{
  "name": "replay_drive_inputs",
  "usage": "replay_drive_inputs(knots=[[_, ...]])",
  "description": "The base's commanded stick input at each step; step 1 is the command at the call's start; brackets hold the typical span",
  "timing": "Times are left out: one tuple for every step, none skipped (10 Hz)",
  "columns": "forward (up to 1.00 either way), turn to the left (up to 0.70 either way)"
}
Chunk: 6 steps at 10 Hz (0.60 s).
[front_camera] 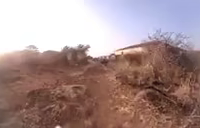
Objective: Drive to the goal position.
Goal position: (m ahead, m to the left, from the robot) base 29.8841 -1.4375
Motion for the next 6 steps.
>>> replay_drive_inputs(knots=[[0.7, 0.0], [0.7, 0.0], [0.7, 0.0], [0.7, 0.0], [0.7, 0.0], [0.7, 0.0]])
